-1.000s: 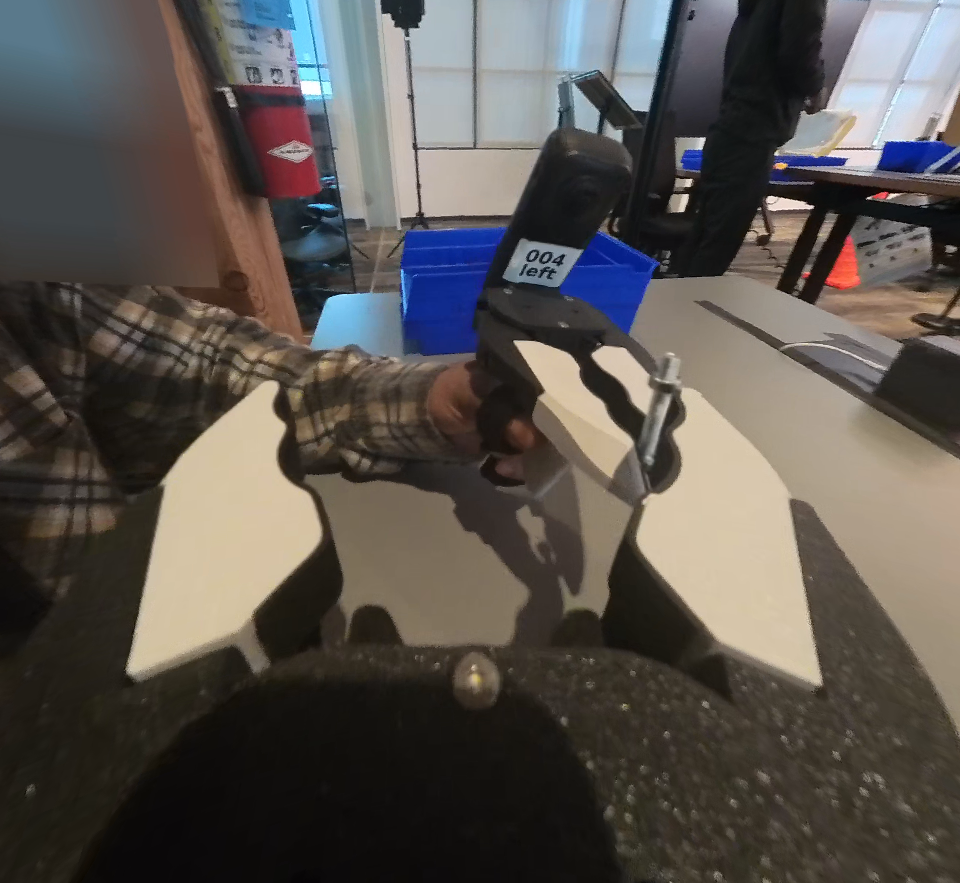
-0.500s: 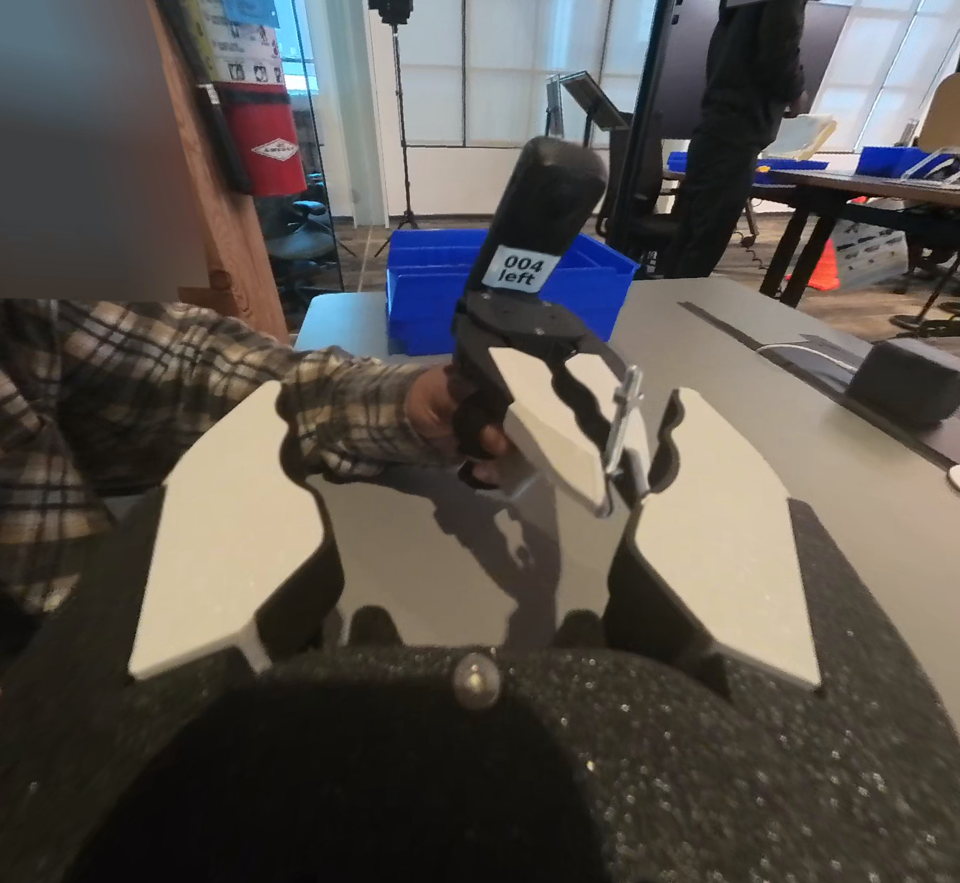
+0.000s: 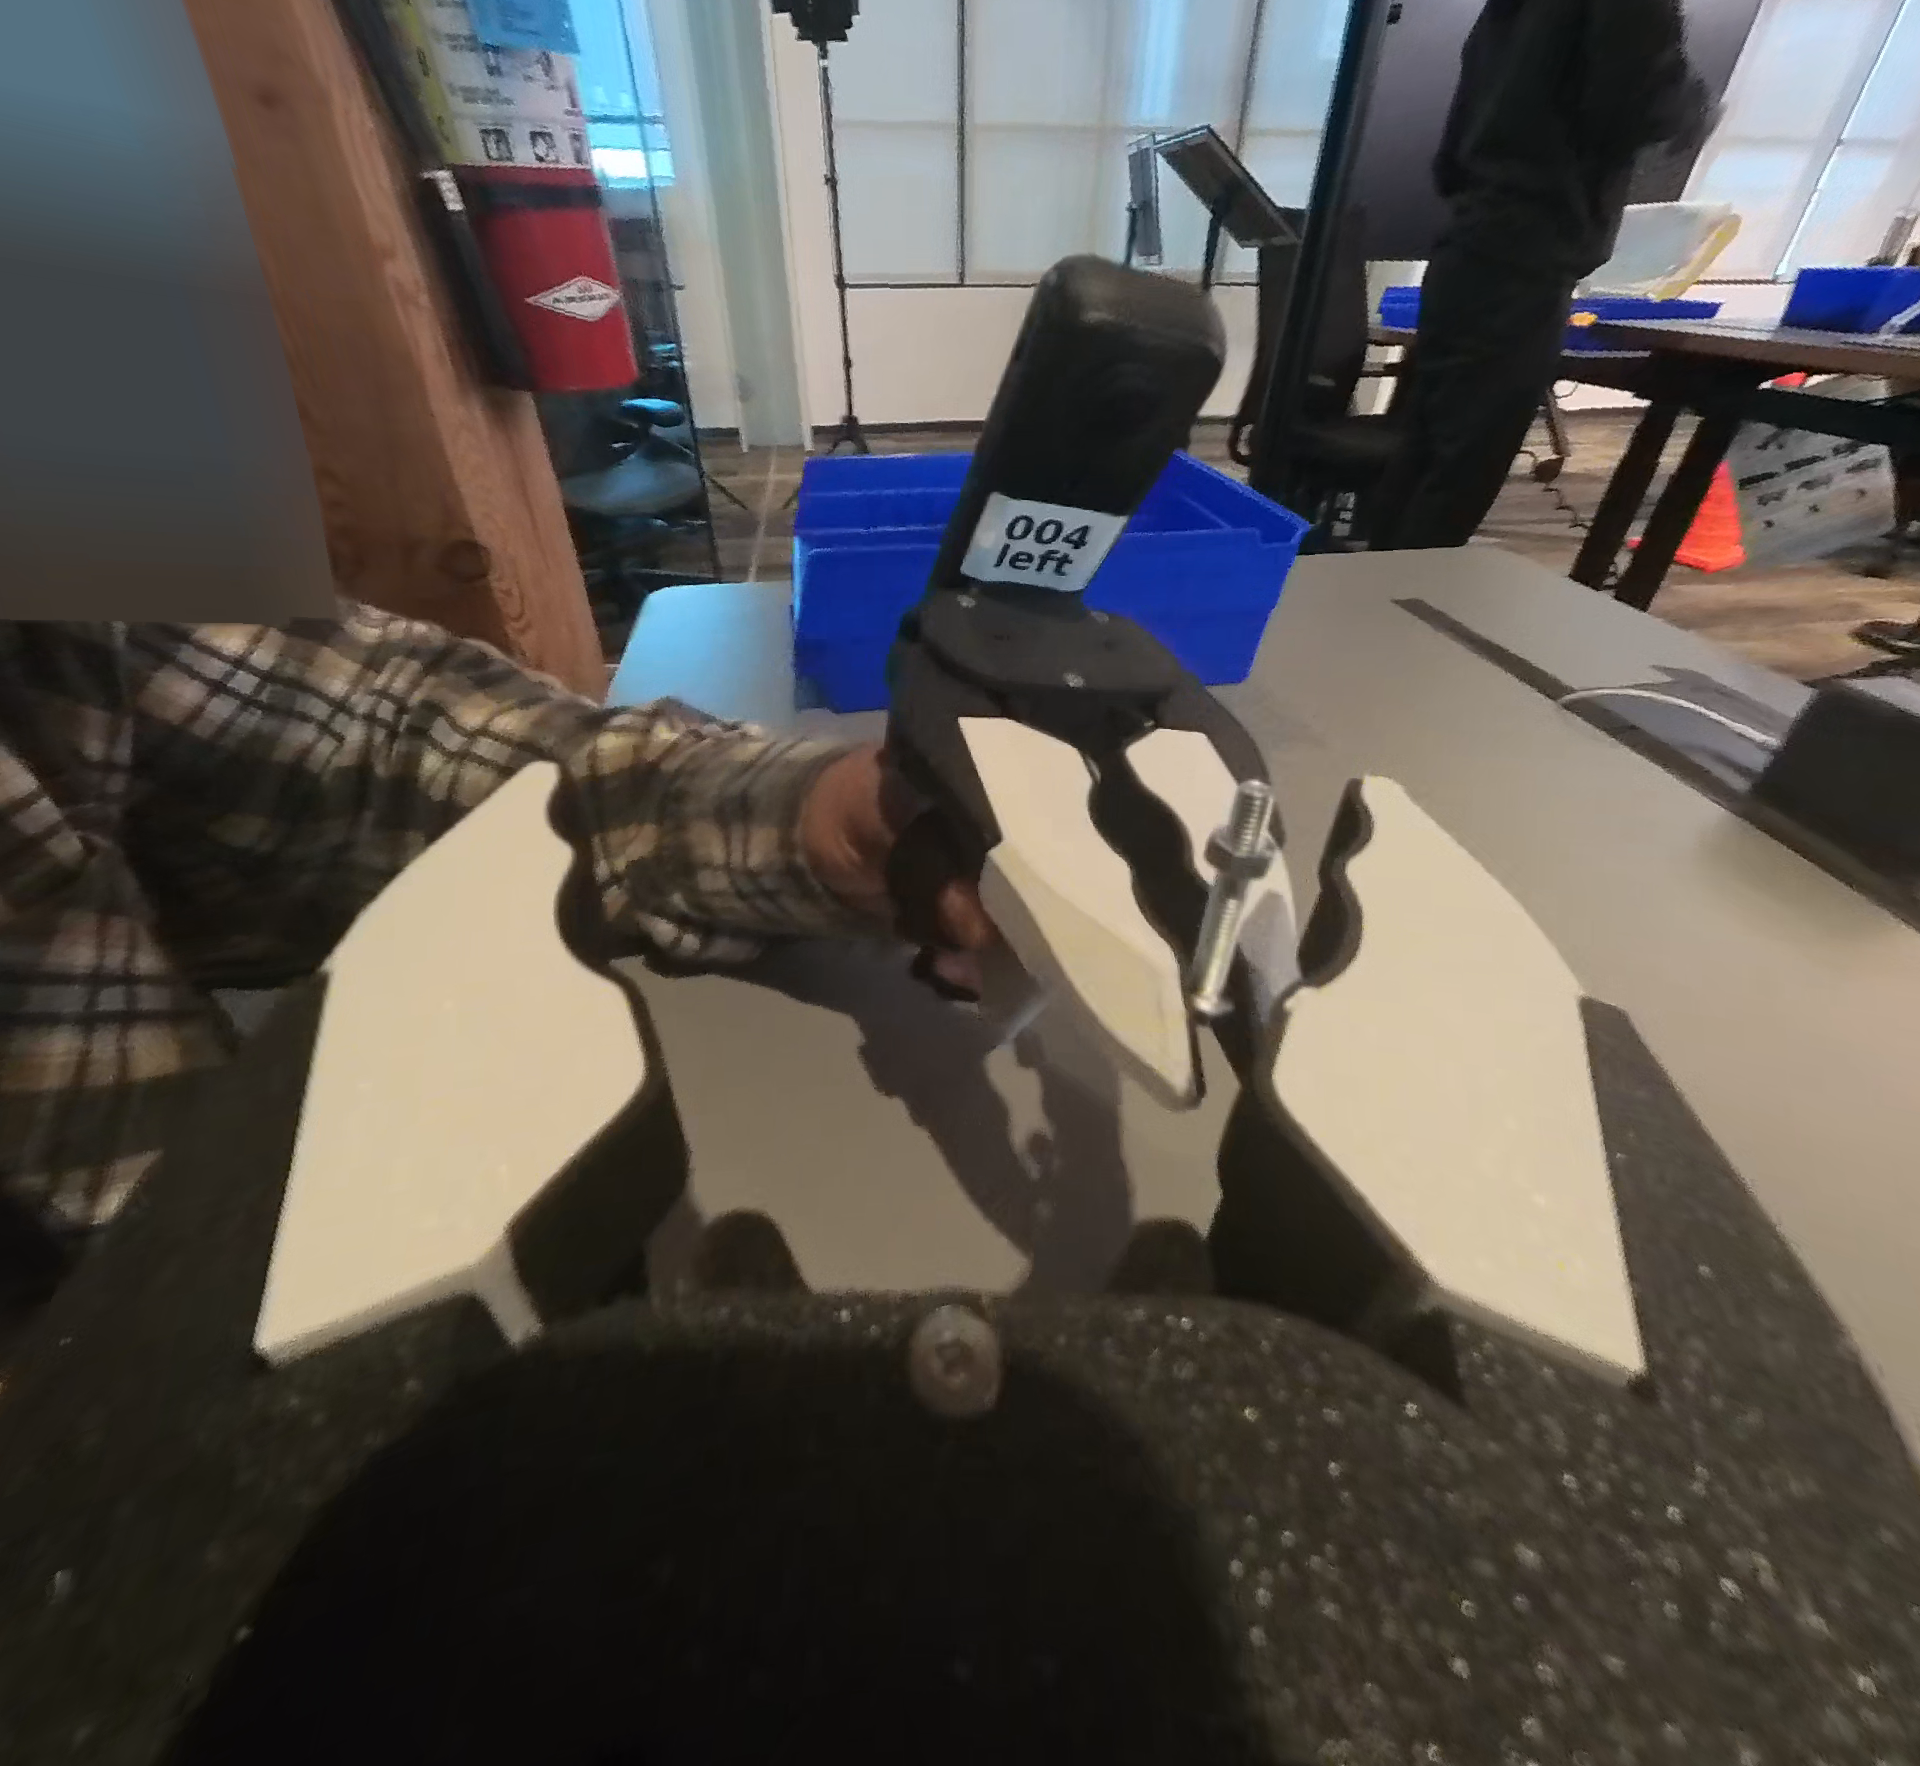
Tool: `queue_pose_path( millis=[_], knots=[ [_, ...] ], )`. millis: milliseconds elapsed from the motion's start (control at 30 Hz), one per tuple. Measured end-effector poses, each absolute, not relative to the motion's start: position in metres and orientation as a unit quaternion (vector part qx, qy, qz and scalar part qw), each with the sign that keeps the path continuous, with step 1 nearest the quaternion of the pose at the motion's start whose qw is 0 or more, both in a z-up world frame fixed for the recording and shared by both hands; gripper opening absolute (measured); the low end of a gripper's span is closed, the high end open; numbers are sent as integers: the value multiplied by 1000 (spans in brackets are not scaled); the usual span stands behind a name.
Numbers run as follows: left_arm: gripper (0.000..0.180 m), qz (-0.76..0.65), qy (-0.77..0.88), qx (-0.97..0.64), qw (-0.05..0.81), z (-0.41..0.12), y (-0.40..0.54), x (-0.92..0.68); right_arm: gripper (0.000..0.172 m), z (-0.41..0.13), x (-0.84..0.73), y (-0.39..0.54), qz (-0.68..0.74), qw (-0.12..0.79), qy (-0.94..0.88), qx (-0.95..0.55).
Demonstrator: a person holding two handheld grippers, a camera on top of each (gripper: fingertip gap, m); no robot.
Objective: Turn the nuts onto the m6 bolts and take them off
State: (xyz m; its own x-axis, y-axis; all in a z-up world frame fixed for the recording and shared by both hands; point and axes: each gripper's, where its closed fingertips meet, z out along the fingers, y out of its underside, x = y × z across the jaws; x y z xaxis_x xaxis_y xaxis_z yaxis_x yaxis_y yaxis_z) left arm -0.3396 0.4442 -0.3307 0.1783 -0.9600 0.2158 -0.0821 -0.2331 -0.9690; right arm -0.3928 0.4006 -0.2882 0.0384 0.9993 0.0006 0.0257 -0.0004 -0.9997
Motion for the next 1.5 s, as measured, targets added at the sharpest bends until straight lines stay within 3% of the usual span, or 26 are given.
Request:
queue_pose_path(
  millis=[500,700,867,1100,1233,1500],
  knots=[
    [10,-484,416,-622,453,-331,446,-341,131,-295,-396,393,490,482,-509,-518],
    [10,-490,417,-620,450,-330,445,-339,128,-285,-378,397,477,514,-488,-519],
    [10,-486,417,-619,454,-329,444,-340,130,-293,-396,392,502,475,-505,-516],
    [10,-491,421,-616,450,-328,441,-337,130,-287,-383,396,473,507,-499,-520],
    [10,-487,422,-615,454,-326,440,-336,133,-293,-396,388,498,477,-508,-517],
    [10,-492,426,-611,451,-325,437,-333,130,-283,-385,393,476,511,-499,-514]
  ],
)
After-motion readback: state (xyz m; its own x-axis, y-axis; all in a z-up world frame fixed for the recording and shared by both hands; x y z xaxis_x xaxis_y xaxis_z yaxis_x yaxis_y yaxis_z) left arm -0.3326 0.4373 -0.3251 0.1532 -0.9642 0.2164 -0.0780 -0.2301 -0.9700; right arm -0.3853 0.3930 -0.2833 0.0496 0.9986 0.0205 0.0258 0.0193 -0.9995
